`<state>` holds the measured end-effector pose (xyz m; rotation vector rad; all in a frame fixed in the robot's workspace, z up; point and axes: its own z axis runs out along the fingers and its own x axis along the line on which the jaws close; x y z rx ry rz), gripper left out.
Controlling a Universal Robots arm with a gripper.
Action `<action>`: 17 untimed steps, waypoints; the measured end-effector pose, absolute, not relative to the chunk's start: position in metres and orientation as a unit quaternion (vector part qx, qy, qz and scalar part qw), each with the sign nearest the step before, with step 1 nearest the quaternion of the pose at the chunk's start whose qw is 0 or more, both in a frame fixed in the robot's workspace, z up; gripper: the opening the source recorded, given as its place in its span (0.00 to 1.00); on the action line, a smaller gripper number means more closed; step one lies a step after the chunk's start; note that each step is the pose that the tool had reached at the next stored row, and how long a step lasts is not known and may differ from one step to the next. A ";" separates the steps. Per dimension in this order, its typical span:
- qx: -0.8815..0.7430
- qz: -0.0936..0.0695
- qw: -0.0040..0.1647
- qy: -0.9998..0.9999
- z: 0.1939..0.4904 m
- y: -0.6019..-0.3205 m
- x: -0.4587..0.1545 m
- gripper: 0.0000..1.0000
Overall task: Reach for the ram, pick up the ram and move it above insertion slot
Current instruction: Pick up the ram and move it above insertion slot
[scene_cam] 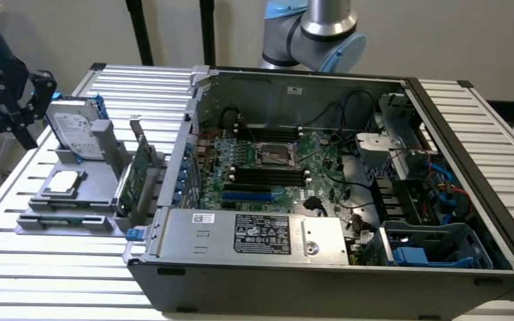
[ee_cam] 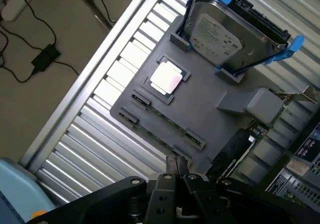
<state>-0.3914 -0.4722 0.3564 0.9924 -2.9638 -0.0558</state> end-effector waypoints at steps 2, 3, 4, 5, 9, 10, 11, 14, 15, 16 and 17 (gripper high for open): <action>0.335 -0.018 0.008 -0.942 0.356 -0.472 -0.391 0.11; 0.344 -0.018 0.008 -0.939 0.356 -0.472 -0.391 0.11; 0.352 -0.018 0.008 -0.936 0.356 -0.472 -0.391 0.11; 0.361 -0.017 0.009 -0.933 0.356 -0.472 -0.391 0.11; 0.394 -0.017 0.009 -0.919 0.355 -0.472 -0.391 0.11; 0.403 -0.017 0.009 -0.915 0.354 -0.472 -0.391 0.11; 0.411 -0.017 0.009 -0.912 0.354 -0.472 -0.391 0.11; 0.435 -0.016 0.009 -0.900 0.354 -0.472 -0.391 0.11; 0.444 -0.016 0.008 -0.896 0.354 -0.472 -0.391 0.11; 0.452 -0.015 0.008 -0.892 0.354 -0.472 -0.391 0.11; 0.460 -0.015 0.007 -0.888 0.354 -0.472 -0.391 0.11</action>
